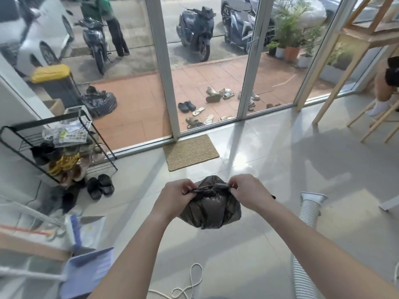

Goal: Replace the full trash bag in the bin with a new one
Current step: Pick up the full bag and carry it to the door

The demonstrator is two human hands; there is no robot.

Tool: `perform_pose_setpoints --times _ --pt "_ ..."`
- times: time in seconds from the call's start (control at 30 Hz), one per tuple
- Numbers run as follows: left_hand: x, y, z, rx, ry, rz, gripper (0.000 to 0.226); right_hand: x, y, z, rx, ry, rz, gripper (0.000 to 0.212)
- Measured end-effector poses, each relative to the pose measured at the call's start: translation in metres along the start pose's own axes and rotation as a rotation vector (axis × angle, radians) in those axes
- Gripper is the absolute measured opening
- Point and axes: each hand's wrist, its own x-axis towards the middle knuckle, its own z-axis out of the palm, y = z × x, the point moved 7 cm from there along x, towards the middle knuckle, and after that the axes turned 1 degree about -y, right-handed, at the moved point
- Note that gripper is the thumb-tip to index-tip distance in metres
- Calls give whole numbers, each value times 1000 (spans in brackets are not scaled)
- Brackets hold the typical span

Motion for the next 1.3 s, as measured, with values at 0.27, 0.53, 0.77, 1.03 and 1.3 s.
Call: perform_pose_setpoints --times 0.27,0.53,0.77,1.03,1.3 --pt "0 -60 -75 -22 100 -73 11 48 -90 31 -20 -36 -126 19" --pt "21 -96 -97 -22 160 -124 10 98 -120 49 -47 -86 -176 20" --pt "59 -100 -94 -42 198 -181 9 159 -120 46 -84 -113 -245 19" --pt "117 -99 -102 -49 285 -212 8 234 -126 32 -123 -116 -338 18" --pt "161 -121 -118 -43 292 -238 7 289 -145 36 -142 -125 -376 18"
